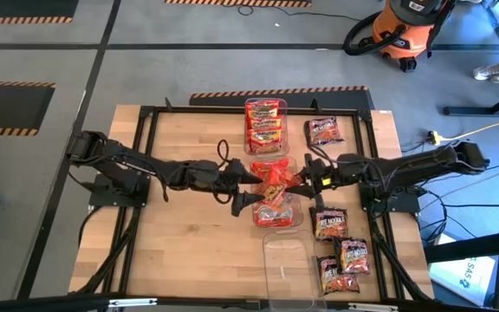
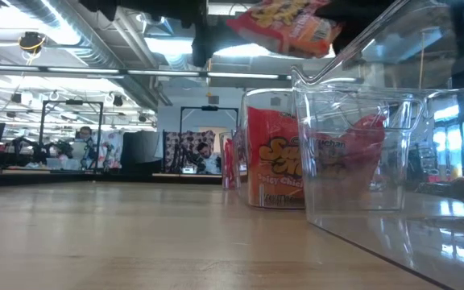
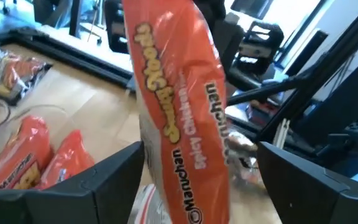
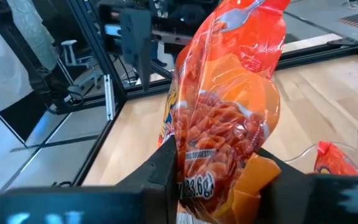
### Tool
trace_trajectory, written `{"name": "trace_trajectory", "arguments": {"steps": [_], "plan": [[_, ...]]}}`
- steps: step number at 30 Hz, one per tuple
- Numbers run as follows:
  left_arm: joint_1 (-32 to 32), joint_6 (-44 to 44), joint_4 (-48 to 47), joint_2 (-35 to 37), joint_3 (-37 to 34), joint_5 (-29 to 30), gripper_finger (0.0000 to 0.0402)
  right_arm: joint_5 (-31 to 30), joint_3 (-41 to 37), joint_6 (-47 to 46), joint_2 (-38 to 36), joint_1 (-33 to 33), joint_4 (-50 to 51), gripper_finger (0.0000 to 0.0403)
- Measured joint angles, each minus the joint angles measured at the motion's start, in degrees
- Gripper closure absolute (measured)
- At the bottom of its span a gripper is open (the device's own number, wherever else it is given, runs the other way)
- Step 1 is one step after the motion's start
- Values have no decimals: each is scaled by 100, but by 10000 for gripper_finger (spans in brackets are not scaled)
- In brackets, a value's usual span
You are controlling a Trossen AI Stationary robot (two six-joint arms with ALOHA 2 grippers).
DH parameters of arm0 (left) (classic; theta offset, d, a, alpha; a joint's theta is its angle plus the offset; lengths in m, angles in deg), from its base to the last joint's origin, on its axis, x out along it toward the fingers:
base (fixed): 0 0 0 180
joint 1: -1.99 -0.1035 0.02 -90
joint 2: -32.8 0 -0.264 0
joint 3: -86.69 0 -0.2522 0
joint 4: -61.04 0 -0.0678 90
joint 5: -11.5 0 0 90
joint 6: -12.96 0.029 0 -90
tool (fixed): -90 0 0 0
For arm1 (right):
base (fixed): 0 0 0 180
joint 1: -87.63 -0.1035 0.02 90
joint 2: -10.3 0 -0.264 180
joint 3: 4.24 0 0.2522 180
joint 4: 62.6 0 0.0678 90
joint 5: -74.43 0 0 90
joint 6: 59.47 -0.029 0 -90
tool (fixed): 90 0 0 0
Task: Sort Maruchan noodles
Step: Put the orange noodle pack into the middle transparent bin
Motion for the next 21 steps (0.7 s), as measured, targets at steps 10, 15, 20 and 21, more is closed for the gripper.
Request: {"name": "trace_trajectory", "arguments": {"steps": [10, 15, 20, 21], "plan": [[-79, 79, 331, -233, 6, -249, 110, 95, 545, 379, 771, 0, 21, 309], [-140, 100, 311, -233, 6, -352, 168, 100, 624, 454, 810, 0, 28, 310], [-168, 177, 346, -233, 6, -511, 242, 114, 640, 454, 810, 0, -9, 303], [-175, 199, 333, -233, 6, -522, 256, 105, 640, 452, 810, 2, -9, 303]]}}
